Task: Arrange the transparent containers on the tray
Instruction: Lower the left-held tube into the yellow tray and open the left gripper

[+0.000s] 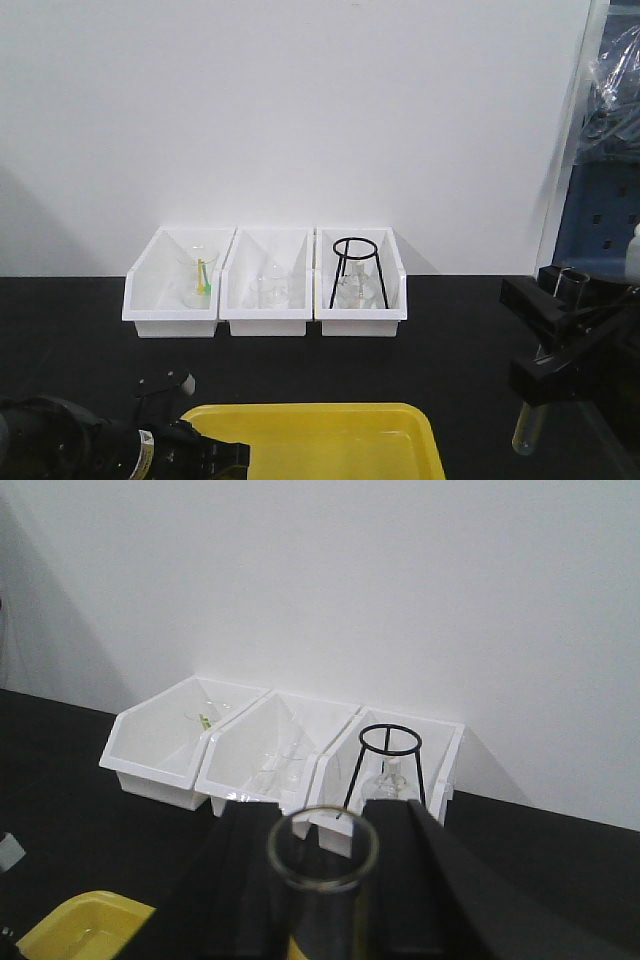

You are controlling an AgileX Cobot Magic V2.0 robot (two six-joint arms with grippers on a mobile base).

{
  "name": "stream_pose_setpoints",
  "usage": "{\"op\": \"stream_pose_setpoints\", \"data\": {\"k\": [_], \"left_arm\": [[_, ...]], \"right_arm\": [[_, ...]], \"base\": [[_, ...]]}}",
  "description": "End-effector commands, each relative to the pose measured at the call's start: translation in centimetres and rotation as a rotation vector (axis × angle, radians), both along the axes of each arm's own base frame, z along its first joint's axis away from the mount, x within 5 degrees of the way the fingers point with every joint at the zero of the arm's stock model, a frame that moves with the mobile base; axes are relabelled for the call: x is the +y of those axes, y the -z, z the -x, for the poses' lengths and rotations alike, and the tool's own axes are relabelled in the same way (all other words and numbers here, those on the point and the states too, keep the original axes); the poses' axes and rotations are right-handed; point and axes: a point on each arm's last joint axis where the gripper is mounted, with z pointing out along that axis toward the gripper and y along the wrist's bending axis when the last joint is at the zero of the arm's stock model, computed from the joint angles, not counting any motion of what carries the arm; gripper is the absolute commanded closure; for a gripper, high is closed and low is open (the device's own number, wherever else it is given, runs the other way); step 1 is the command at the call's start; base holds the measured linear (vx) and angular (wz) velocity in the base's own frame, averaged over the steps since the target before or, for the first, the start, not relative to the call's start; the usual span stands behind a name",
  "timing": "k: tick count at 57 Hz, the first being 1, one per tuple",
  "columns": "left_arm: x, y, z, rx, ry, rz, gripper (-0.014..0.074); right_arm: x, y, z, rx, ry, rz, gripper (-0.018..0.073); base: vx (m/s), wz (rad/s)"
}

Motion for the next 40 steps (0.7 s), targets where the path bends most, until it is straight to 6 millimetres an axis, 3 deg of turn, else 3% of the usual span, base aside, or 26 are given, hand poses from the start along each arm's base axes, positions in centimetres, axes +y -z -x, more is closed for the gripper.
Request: {"op": "stream_pose_setpoints", "data": {"k": [1,17,40], "left_arm": [[0.39,-1.93,-0.62,-0.098,0.021,-0.07,0.0592],[0.72,-1.81,-0.89,-0.113,-0.011,-0.099,0.0529],[1.03,-1.81,-1.11,-0.128,-0.041,-0.124,0.0212]], "right_arm": [[0.2,-2.07,0.46,-0.104,-0.037,-0.037,0.0571],[0.2,-2.08,0.46,-0.105,-0.038,-0.038,0.0571],[0.2,-2.07,0.46,-0.104,-0.037,-0.038,0.0571]], "base": [[0.0,0.0],[0.0,0.0],[0.0,0.0]]}}
